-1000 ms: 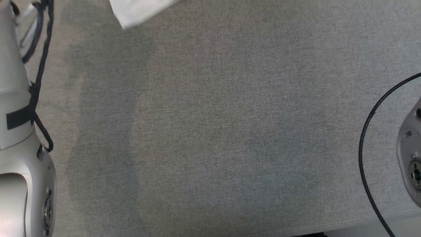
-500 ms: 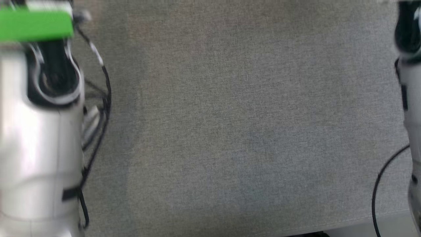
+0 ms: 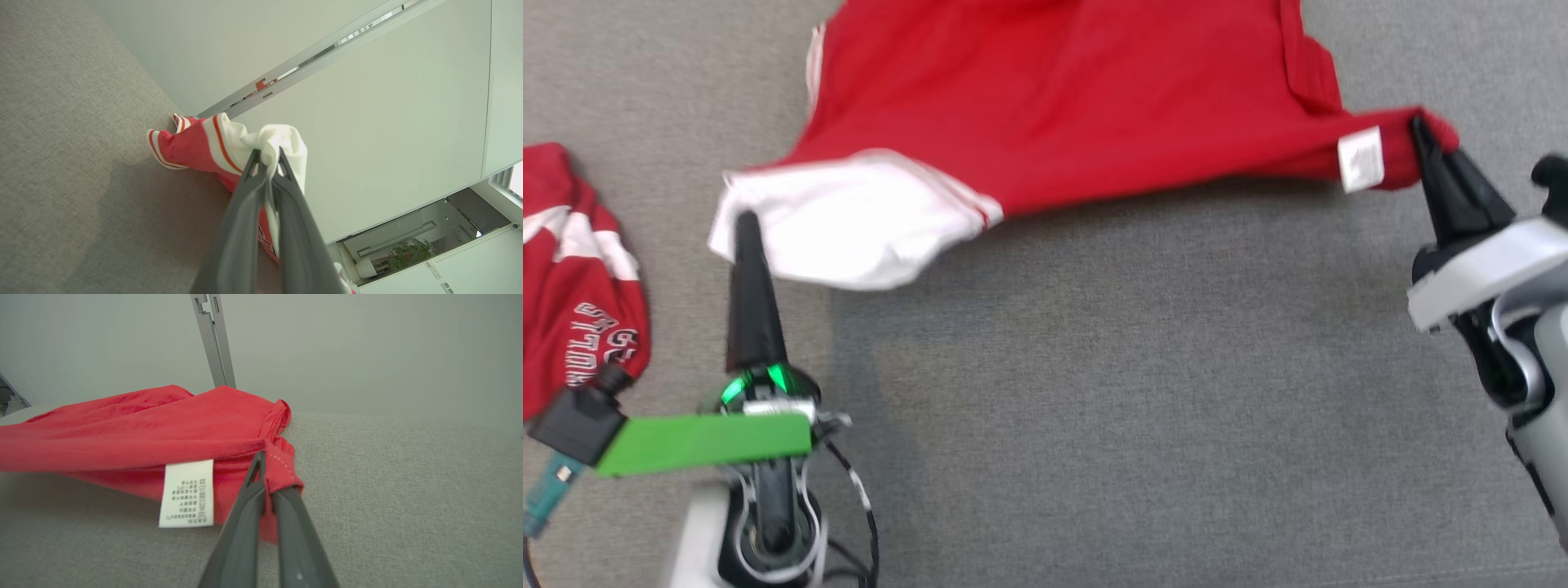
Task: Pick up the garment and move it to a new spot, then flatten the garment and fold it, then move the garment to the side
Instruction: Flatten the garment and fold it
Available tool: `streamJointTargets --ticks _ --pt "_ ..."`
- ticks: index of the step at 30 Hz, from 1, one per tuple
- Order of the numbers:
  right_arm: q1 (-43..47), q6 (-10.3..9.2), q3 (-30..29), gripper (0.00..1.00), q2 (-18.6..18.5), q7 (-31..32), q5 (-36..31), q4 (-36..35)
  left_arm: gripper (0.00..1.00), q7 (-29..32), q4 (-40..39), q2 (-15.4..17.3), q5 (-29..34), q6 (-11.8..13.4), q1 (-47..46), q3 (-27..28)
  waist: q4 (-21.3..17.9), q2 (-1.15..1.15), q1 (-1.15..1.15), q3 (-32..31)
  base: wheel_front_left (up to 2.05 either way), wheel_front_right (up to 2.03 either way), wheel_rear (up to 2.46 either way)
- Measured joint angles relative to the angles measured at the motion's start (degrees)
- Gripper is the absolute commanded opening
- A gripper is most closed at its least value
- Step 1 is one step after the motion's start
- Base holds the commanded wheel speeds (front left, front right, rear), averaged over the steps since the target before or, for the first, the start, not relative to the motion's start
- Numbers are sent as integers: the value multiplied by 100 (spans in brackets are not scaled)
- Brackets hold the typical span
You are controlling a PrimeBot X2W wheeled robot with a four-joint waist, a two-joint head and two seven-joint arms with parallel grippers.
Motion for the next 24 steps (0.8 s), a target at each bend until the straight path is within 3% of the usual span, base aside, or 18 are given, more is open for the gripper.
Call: streamJointTargets --ticks 9,14,24 --pt "1388 -1 -192 0 112 880 42 -489 0 -1 296 424 -118 0 1073 -671 271 0 0 -722 0 0 0" --pt "2056 -1 -560 0 172 1471 -101 -783 0 57 494 847 -347 0 1330 -1157 377 0 0 -1032 0 0 0" --pt "2881 -1 -989 0 557 2152 -293 -1184 0 905 824 1774 -810 0 1797 -1719 396 0 0 -1293 0 0 0"
